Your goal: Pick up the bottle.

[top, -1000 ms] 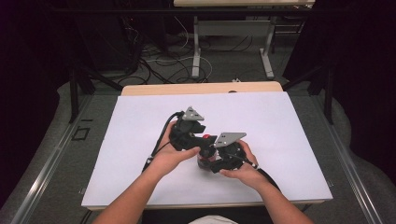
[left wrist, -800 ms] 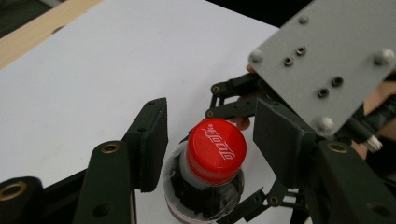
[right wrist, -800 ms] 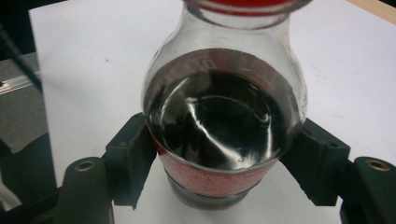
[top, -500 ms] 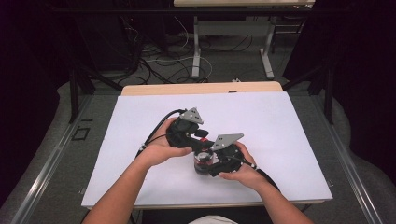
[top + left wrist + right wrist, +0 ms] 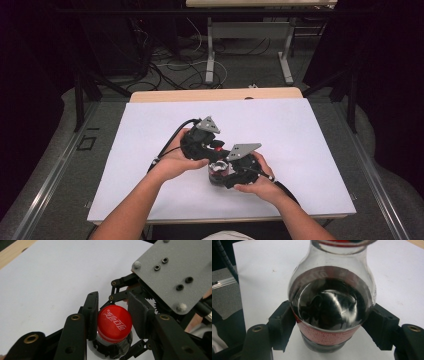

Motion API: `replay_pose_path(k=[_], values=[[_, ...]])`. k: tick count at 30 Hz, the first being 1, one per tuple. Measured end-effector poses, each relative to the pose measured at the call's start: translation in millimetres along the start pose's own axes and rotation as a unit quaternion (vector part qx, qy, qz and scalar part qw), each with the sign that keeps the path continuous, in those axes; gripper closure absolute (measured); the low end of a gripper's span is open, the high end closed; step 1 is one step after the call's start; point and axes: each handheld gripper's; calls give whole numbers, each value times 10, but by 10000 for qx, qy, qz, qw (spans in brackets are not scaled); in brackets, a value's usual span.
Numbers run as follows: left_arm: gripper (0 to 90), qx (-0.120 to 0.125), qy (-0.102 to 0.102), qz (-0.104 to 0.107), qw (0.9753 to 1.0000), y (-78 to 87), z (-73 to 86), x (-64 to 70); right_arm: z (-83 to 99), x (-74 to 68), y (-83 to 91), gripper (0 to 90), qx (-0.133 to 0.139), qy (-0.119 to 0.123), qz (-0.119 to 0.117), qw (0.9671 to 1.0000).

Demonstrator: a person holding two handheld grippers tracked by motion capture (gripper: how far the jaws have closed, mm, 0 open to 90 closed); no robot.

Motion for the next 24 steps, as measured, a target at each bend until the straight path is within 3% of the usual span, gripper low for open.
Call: replay_pose_path(k=[1, 3, 8, 10, 13, 16, 18, 19, 21, 24], values=[[618, -44, 123, -44, 9999, 11, -5, 10, 2, -2, -3, 297, 42, -17, 45, 10000], [618, 160, 375, -280, 9988, -17, 6, 57, 1, -1, -1, 297, 56, -61, 82, 9999], [618, 325, 957, -850, 9912, -57, 7, 153, 8, 13, 1, 297, 12, -68, 208, 9998], [618, 394, 1058, -993, 9886, -73, 6, 188, 8, 19, 8, 297, -32, -79, 211, 9997], [617, 405, 1090, -1127, 9868, -82, 5, 209, 11, 17, 4, 297, 23, -127, 270, 9996], [612, 383, 1067, -1079, 9877, -84, 4, 205, 15, 21, 5, 297, 4, -123, 299, 9995], [599, 436, 1086, -918, 9889, -77, 7, 184, 16, 23, 5, 297, 19, -114, 321, 9994], [565, 462, 1011, -807, 9905, -61, 7, 161, 17, 25, 6, 297, 28, -125, 300, 9995], [521, 530, 968, -750, 9911, -27, 4, 140, 15, 33, 20, 297, -17, -123, 216, 9997], [480, 457, 679, -493, 9954, 55, -2, 84, 12, 27, 28, 297, 38, -93, 179, 9998]])
Point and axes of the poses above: each handheld gripper's, and its own axes: y roughly backward along the jaws, z roughly out of its underside, x roughly to its right, and after that the axes turned 5 degrees about y, right-handed
